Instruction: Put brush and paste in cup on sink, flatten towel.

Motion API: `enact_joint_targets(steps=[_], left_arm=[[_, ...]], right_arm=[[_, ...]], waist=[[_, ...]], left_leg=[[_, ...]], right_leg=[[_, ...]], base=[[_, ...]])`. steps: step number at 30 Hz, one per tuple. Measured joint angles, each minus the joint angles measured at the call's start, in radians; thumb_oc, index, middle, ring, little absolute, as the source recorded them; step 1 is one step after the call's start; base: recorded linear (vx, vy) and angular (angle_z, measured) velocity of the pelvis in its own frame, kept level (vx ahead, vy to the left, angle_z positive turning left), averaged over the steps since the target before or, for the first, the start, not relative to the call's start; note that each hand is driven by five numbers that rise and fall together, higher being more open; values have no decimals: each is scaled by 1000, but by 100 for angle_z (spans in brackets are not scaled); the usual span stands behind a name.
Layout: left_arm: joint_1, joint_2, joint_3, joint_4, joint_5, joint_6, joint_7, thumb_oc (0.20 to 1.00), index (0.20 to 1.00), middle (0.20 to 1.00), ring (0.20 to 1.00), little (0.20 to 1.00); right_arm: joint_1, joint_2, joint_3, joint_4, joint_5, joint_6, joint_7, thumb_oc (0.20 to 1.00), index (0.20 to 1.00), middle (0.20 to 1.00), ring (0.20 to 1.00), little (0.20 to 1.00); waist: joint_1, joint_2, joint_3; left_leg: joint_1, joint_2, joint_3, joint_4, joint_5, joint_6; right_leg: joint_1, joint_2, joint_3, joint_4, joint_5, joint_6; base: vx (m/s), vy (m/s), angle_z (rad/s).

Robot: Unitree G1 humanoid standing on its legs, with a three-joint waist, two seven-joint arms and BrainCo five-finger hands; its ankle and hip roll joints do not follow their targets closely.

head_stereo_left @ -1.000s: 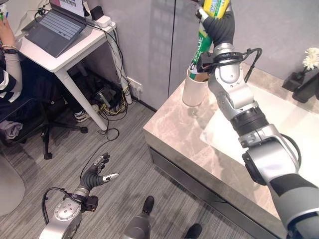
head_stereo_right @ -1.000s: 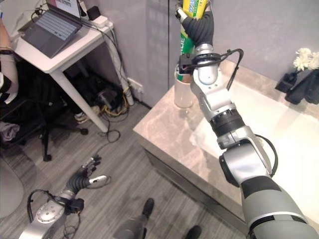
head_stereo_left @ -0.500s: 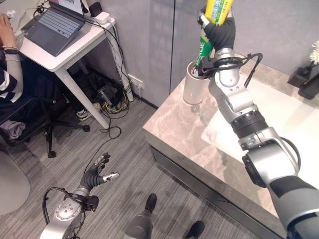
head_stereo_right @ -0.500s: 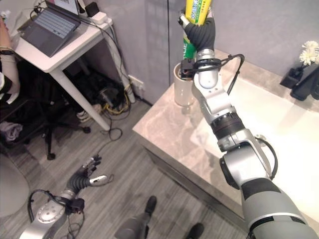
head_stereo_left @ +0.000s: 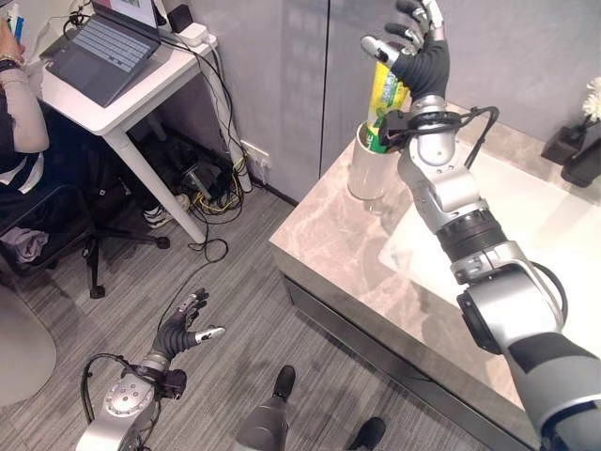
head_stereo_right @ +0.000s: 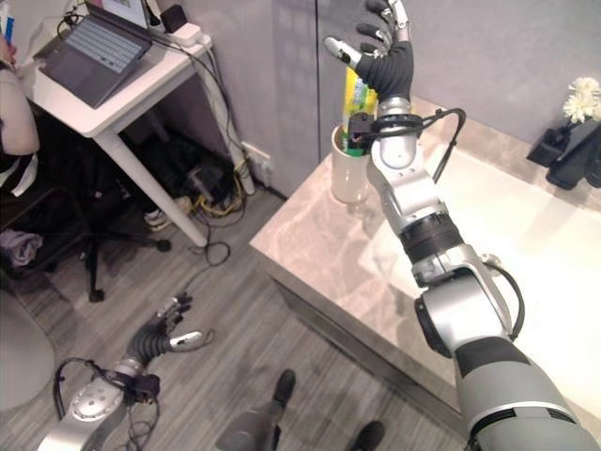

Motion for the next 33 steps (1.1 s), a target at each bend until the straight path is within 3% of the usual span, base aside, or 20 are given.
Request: enact_joint_targets(steps=[6, 16, 21, 22, 25, 26, 27, 28, 29, 33], left_arm=[[-29, -8, -9, 40, 3, -1, 0, 1000, 1000, 1000, 1000, 1000], [-65, -8, 8, 24, 30, -2, 23, 1000, 1000, 1000, 1000, 1000], [-65, -8, 77, -78, 30, -16, 43, 1000, 1000, 1000, 1000, 1000], [-51, -9, 108, -122, 30, -28, 54, 1000, 1000, 1000, 1000, 1000], [-65, -11, 127, -148, 30, -41, 68, 1000, 1000, 1000, 1000, 1000], [-65, -21, 143, -186, 30, -41, 72, 1000, 1000, 1000, 1000, 1000], [-65, -31, 159, -212, 29, -41, 71, 765, 765, 765, 765, 765], [-64, -45, 182, -240, 29, -44, 72, 269, 269, 269, 269, 269], [-56, -50, 216, -257, 28, -67, 74, 200, 200, 200, 200, 200], [-73, -48, 235, -279, 28, -84, 65, 200, 200, 200, 200, 200]], right_arm=[[2, -1, -5, -29, -2, 1, -3, 1000, 1000, 1000, 1000, 1000], [33, -74, -47, -393, -182, -5, -28, 1000, 1000, 1000, 1000, 1000], [106, -175, -163, -633, -322, -21, -62, 1000, 1000, 1000, 1000, 1000], [162, -179, -229, -701, -345, -36, -72, 1000, 1000, 1000, 1000, 1000], [256, -209, -318, -779, -355, -52, -91, 1000, 1000, 1000, 1000, 1000], [381, -244, -403, -833, -357, -67, -92, 1000, 1000, 1000, 1000, 1000], [459, -283, -459, -852, -385, -73, -97, 1000, 1000, 1000, 1000, 1000], [544, -327, -520, -859, -414, -76, -108, 1000, 1000, 1000, 1000, 1000], [619, -330, -594, -853, -433, -71, -126, 1000, 1000, 1000, 1000, 1000], [789, -321, -745, -833, -475, -68, -196, 1000, 1000, 1000, 1000, 1000]], waist=[[-1, -4, 3], [-6, -13, 9], [-27, -22, 11], [-23, -29, 12], [-65, -29, 12], [-72, -36, 10], [-87, -38, 9], [-95, -39, 9], [-119, -38, 8], [-198, -30, 3]], left_leg=[[14, 1, 4, 0, 0, 0], [44, 6, 24, 0, -1, -1], [65, 9, 39, 0, -3, 0], [70, 11, 50, -1, -4, 2], [76, 11, 62, 0, -4, 2], [86, 13, 80, 0, -8, 6], [85, 12, 81, 0, -11, 6], [85, 11, 84, 0, -12, 6], [88, 11, 103, 0, -10, 10], [96, 16, 135, 0, -13, 14]], right_leg=[[12, 0, 4, 0, 0, 0], [30, 1, 25, 0, 3, -1], [43, -2, 42, 0, 4, -2], [43, 0, 54, 0, 7, -3], [41, 0, 67, 0, 14, -3], [40, 0, 84, 0, 16, -3], [39, 0, 86, 0, 16, -2], [37, -1, 89, 0, 17, -1], [27, -2, 109, 0, 24, -1], [16, 1, 143, 0, 31, -3]], base=[[-5, -1, -1], [-19, -5, -5], [-17, -4, -8], [-41, 7, -21], [-23, 1, -18], [-38, 2, -24], [-34, 0, -20], [-33, 18, -21], [-2, 15, -31], [17, 24, -30]])
